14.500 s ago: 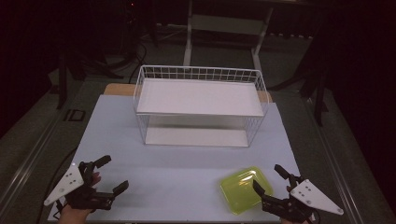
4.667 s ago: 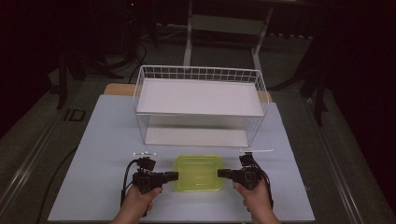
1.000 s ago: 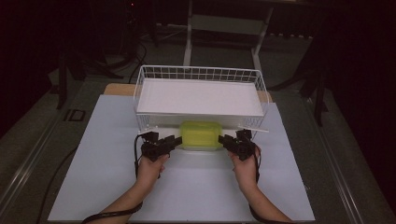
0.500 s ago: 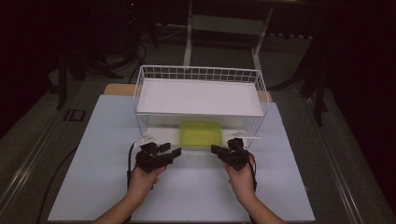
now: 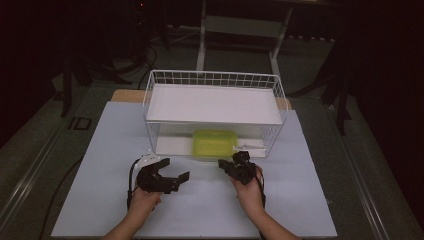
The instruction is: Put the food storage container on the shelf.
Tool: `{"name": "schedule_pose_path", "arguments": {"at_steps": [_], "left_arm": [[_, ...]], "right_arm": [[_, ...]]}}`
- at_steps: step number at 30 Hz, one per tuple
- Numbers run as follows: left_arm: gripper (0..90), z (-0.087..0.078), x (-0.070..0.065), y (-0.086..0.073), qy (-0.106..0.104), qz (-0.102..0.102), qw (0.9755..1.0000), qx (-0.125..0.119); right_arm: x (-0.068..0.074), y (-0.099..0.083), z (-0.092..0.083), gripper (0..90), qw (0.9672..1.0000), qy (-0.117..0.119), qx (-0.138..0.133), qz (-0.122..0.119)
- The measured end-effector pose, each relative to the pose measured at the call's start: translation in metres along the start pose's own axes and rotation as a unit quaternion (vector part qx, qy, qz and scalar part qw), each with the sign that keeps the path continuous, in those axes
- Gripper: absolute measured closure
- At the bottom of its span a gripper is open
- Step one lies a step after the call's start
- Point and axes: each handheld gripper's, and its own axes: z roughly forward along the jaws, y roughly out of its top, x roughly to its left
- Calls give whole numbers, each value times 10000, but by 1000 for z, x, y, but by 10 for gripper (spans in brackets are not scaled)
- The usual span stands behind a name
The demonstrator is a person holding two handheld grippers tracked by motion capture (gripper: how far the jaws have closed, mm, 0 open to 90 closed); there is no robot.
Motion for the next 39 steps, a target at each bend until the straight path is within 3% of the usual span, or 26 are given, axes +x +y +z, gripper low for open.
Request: {"name": "schedule_pose_path", "arguments": {"at_steps": [9,39], "left_arm": [[14,4,1,-4,121,246,9996,65],[15,3,0,-9,52,377,9993,-28]], "right_arm": [[-5,6,14,900,9999,-103,14,89],[-8,40,53,900,9990,-365,-215,150]]}}
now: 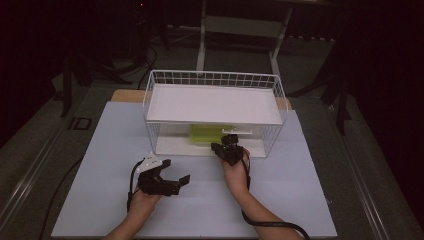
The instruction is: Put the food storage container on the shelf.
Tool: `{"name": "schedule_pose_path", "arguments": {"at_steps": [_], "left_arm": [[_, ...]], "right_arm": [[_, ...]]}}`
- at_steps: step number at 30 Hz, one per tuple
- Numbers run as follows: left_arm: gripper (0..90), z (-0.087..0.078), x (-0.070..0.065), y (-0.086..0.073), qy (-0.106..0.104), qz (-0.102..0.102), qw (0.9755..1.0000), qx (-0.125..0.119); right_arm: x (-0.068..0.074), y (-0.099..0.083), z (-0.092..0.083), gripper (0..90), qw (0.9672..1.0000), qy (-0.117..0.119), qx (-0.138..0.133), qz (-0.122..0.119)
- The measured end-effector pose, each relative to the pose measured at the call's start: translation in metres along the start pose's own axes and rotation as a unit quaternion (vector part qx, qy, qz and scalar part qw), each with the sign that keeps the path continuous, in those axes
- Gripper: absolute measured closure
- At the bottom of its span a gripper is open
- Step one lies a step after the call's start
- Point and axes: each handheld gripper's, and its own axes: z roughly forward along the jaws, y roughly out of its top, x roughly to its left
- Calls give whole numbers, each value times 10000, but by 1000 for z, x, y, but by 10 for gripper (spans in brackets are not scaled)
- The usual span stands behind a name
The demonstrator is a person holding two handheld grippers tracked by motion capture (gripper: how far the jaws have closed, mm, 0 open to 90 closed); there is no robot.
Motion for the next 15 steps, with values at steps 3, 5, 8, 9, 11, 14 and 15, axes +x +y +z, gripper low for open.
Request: {"name": "schedule_pose_path", "arguments": {"at_steps": [3,5,8,9,11,14,15], "left_arm": [[14,-1,1,-1,21,-11,10000,-10],[15,-1,1,-1,22,-20,10000,-27],[15,-1,2,-1,25,-40,10000,-28],[14,-1,2,-1,17,-35,10000,-26],[14,-1,1,-1,8,-19,10000,-34],[15,-1,1,-1,-8,-17,10000,-37],[15,-1,1,-1,-22,-9,10000,-48]], "right_arm": [[0,2,2,900,10000,7,2,44],[0,3,3,900,10000,11,11,64],[-3,6,6,900,9999,-19,-36,95],[-3,7,7,900,9999,-16,-46,89],[-5,9,7,900,9999,-35,-46,105],[-8,10,8,900,9999,-35,-43,87],[-7,11,8,900,9997,-101,-52,199]]}}
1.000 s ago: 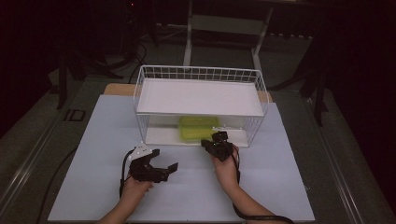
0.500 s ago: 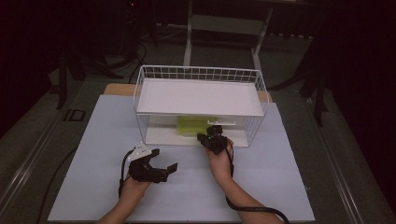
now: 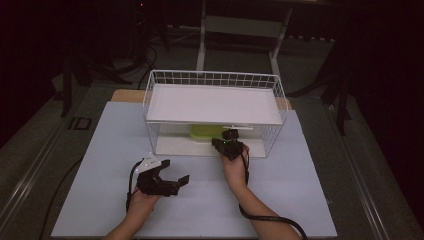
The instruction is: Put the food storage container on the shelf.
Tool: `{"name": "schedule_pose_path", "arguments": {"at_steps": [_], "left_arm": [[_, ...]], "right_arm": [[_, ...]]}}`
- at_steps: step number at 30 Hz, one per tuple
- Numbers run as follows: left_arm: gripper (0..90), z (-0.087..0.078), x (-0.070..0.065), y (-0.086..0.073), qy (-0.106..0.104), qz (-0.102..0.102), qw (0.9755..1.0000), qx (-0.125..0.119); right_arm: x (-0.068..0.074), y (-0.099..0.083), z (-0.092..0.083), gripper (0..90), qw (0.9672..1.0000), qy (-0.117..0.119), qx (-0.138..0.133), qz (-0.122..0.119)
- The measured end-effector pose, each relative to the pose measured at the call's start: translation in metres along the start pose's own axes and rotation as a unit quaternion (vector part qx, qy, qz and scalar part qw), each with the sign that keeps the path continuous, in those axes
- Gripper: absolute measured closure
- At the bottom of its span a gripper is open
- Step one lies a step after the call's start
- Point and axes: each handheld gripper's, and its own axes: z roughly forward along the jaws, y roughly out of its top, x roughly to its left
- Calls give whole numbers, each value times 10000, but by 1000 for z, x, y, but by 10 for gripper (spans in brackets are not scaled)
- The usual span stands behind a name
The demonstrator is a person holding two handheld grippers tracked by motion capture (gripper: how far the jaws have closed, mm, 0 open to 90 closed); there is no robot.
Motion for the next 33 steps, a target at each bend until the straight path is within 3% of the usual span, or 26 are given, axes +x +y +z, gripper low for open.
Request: {"name": "schedule_pose_path", "arguments": {"at_steps": [13,14,16,20,21,25,28,29,30,33], "left_arm": [[14,0,-1,0,58,84,9999,-13],[14,0,-1,1,70,90,9999,-8],[15,1,-2,1,79,110,9999,-21],[14,1,-3,2,61,131,9999,-39],[15,1,-3,3,71,154,9999,-27],[14,1,-4,5,54,217,9997,-37],[14,1,-6,10,-27,271,9996,-39],[14,1,-6,10,-27,271,9996,-39],[14,0,-6,11,-41,261,9996,-48],[14,0,-8,14,-79,292,9995,-36]], "right_arm": [[7,-5,-1,884,9998,168,-2,-125],[11,-6,-5,875,9997,216,116,26],[11,-9,-8,854,9996,253,6,-150],[13,-12,-14,773,9992,347,-14,-211],[16,-15,-19,696,9989,384,-31,-259],[20,-19,-29,531,9980,409,-143,-468],[20,-22,-38,362,9963,643,-182,-533],[20,-22,-38,362,9963,643,-182,-533],[21,-23,-41,285,9949,802,-185,-575],[21,-25,-48,263,9939,883,-221,-627]]}}
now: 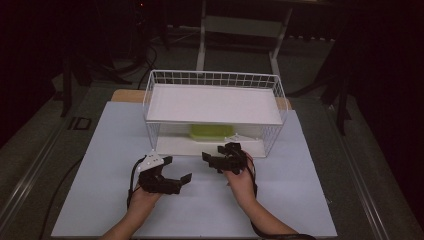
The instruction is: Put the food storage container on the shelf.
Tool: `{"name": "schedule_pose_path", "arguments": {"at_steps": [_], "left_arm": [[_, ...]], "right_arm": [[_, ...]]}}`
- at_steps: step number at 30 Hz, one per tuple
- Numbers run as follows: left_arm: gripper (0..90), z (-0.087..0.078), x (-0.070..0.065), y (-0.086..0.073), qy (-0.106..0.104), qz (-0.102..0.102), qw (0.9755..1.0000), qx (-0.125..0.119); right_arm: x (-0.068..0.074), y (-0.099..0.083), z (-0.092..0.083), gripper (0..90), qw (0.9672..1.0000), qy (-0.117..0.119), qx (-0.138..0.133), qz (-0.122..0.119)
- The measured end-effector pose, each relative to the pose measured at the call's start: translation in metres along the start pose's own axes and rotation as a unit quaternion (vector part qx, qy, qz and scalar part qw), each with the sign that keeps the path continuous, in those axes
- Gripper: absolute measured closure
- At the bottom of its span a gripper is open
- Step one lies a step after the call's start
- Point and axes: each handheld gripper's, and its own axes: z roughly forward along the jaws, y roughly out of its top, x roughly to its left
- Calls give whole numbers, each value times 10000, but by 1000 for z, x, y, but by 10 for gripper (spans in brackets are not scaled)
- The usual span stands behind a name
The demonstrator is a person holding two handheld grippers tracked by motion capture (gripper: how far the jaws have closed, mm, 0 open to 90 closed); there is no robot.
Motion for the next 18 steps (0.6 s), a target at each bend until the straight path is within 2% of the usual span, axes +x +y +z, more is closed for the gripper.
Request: {"name": "schedule_pose_path", "arguments": {"at_steps": [1,7,8,9,11,14,18], "left_arm": [[14,0,-1,1,-14,18,10000,7],[14,-7,-5,5,-215,120,9997,-79],[14,-7,-5,5,-215,120,9997,-79],[14,-9,-6,6,-310,145,9994,-103],[14,-12,-7,6,-391,158,9990,-142],[14,-14,-9,6,-427,201,9988,-99],[14,-22,-12,9,-543,278,9980,-155]], "right_arm": [[0,-1,-4,240,9999,128,-16,31],[5,-8,-23,200,9993,311,-123,-181],[5,-8,-23,200,9993,311,-123,-181],[6,-9,-26,200,9993,315,-120,-187],[7,-13,-37,200,9992,334,-125,-186],[7,-15,-43,200,9993,307,-97,-205],[6,-22,-59,200,9987,302,-150,-372]]}}
